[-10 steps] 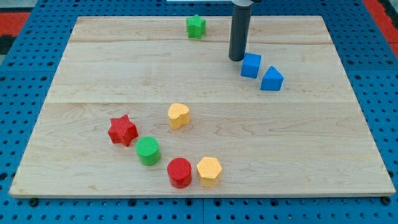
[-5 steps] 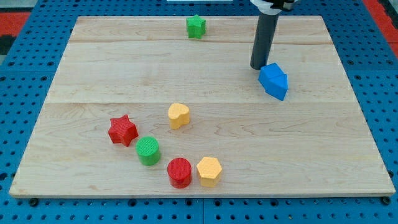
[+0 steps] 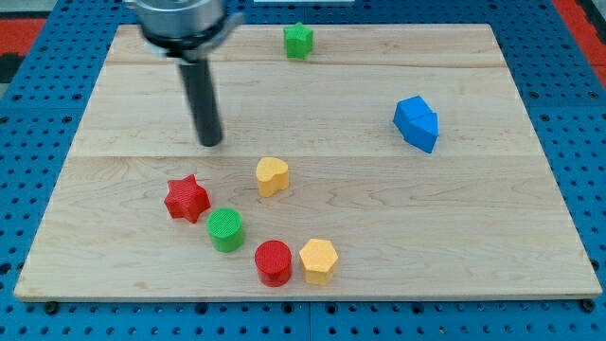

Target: Move the red star in between the green circle and the yellow heart

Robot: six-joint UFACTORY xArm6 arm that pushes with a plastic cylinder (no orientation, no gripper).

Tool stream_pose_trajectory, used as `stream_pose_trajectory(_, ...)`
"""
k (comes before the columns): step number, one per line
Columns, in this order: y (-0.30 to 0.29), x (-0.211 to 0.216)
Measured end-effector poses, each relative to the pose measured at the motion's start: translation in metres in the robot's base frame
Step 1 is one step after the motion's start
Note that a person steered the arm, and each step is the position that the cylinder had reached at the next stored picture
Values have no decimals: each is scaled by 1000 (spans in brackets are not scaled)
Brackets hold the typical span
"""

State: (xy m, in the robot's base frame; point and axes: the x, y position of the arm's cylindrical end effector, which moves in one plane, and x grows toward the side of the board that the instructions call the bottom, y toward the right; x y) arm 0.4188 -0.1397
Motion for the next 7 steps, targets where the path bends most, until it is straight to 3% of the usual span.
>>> stream_pose_trajectory(1, -64, 5)
stream_pose_trajectory(2, -106, 56)
stream_pose_trajectory(3, -107, 116)
stream_pose_trajectory(4, -95, 113)
stream_pose_trajectory(7, 21, 79)
